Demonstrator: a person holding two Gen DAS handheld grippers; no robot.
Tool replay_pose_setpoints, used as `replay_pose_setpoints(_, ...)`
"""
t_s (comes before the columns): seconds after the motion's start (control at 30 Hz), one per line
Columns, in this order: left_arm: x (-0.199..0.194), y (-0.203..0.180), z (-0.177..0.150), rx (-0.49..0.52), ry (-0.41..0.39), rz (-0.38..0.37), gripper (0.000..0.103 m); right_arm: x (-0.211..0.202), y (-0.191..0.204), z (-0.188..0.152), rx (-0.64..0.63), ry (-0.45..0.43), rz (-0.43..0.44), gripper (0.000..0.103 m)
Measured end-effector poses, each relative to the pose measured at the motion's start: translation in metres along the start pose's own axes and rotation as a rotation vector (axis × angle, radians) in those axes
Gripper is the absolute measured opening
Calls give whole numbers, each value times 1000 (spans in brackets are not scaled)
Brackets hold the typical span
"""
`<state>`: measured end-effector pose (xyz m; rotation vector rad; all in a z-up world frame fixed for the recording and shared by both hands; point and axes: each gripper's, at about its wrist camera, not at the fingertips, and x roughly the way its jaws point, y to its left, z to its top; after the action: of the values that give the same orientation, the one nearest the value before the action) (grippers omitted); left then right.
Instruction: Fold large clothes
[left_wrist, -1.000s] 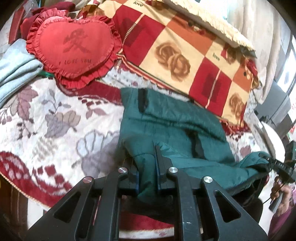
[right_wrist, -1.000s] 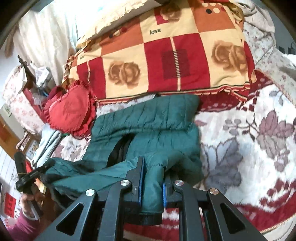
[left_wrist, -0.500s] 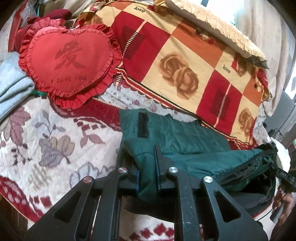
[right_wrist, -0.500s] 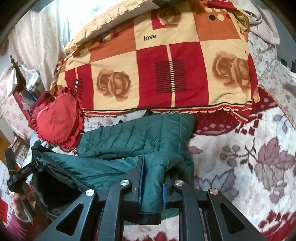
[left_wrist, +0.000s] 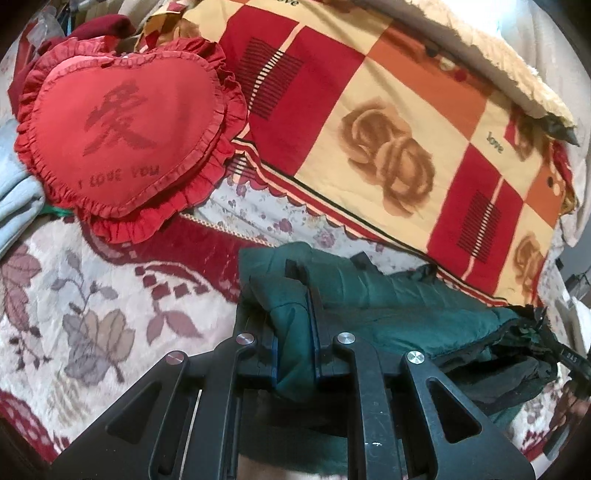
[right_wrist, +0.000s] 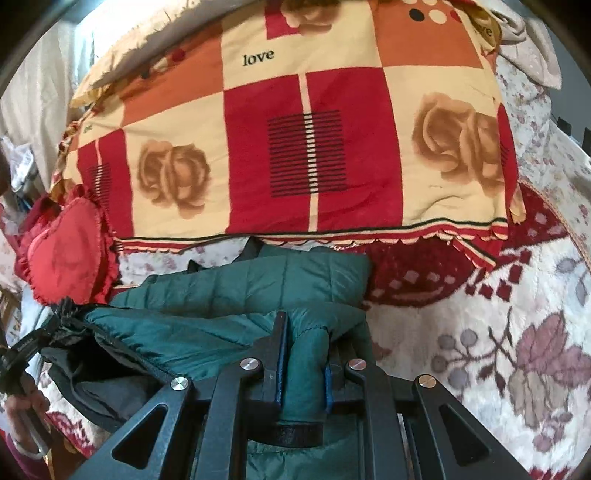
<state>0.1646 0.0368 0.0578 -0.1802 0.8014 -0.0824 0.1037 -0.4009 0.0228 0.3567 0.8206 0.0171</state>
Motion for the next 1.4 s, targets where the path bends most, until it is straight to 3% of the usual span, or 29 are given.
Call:
replay_pose_setpoints(0.3, 76, 9, 18, -54, 90, 71, 12, 61, 4, 36, 15, 35, -39, 14)
replay_pose_setpoints(0.5, 105, 12, 19, -75, 104, 89, 12, 111, -8, 41, 104, 57, -45, 14)
replay_pose_setpoints(0.6, 115, 11, 21, -71, 107, 84, 16, 132, -14, 35, 145, 60, -39, 17)
replay_pose_setpoints(0.7, 116, 17, 24, -104, 109, 31, 17, 136, -21, 34, 189, 48, -2, 21)
replay_pose_setpoints(0.8, 107, 24, 33, -131, 116, -36, 22, 119, -27, 40, 222, 19, 59, 32)
replay_pose_setpoints(0.83, 103, 26, 36, -140, 118, -67, 25, 111, -28, 43, 223, 4, 74, 40)
replay_pose_setpoints(0.93, 90, 28, 43, -153, 124, -124, 35, 79, -23, 47, 215, -68, 76, 81)
replay_pose_setpoints(1.0, 82, 27, 46, -155, 104, -154, 50, 56, -14, 46, 178, -134, 59, 81)
replay_pose_setpoints(1.1, 65, 30, 50, -176, 33, -138, 72, 35, 1, 43, 140, -154, 120, 81)
replay_pose_setpoints(1.27, 53, 29, 45, -171, 15, -136, 73, 50, 63, 28, -65, -61, 172, 81)
replay_pose_setpoints(1.37, 53, 15, 32, -108, 19, -104, 73, 73, 99, 23, -182, -15, 132, 81)
replay_pose_setpoints(1.4, 56, 11, 27, -89, 22, -88, 73, 91, 112, 23, -204, 43, 99, 81)
